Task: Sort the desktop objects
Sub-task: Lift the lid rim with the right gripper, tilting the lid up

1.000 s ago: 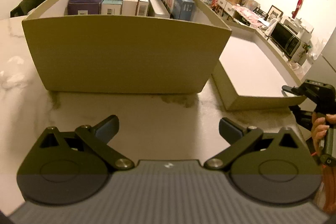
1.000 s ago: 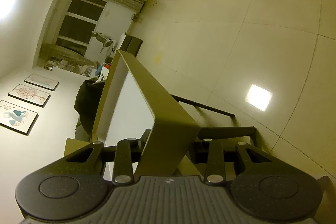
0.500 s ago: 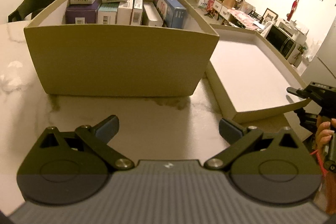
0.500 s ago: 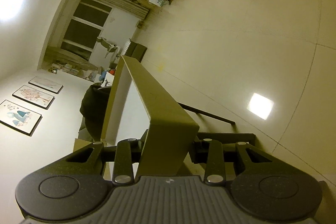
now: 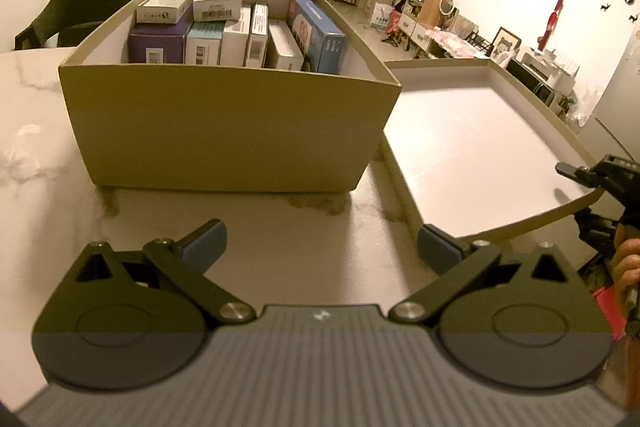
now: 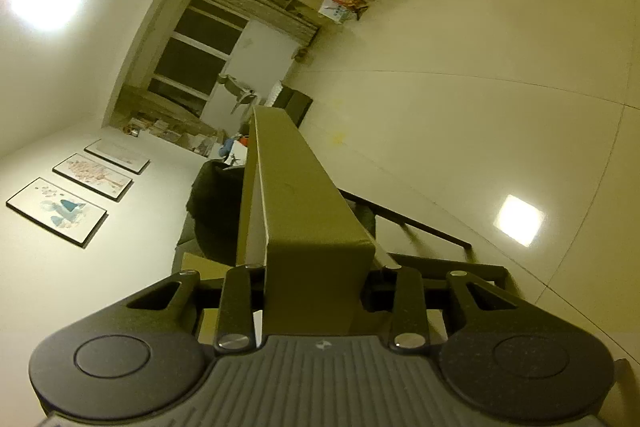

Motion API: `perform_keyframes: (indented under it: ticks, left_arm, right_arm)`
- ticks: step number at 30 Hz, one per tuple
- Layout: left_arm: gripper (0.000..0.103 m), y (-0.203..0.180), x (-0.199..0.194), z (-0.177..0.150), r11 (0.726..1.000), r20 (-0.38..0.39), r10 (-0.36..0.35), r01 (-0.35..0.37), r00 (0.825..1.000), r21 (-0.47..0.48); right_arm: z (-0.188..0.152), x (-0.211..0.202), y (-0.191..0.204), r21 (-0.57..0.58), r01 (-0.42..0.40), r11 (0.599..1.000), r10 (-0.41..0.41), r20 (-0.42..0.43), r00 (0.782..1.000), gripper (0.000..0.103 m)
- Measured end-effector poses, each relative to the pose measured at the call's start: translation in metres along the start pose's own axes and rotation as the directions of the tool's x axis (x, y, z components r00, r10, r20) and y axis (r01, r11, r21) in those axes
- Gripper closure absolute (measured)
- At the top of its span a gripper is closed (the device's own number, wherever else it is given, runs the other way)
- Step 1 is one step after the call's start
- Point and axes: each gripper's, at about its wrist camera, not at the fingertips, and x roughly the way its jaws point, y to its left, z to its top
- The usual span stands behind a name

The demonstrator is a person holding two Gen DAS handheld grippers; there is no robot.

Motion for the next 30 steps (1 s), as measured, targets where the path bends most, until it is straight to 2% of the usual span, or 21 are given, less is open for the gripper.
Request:
perform_keyframes:
  ticks: [9, 17, 30]
  left_arm:
    - [0.000, -0.002, -0.005, -0.001, 1.000, 0.009, -0.015, 0.015, 1.000, 0.006]
    - [0.000, -0.006, -0.009, -0.001, 0.999, 0.016, -0.031, 0.031, 0.999, 0.014]
    - [0.000, -0.018, -0.017, -0.003, 0.996, 0.021, -0.085, 0.084, 0.996, 0.037]
  right_arm:
    - [-0.006, -0.014, 0.011, -0.017, -0.031, 0.999, 0.031, 0.000, 1.000, 0.071]
    - [-0.007, -0.030, 0.010, -0.024, -0.027, 0.999, 0.027, 0.021, 0.999, 0.071]
    - [-0.021, -0.069, 0.022, -0.112, -0.029, 0.993, 0.038, 0.073, 0.997, 0.071]
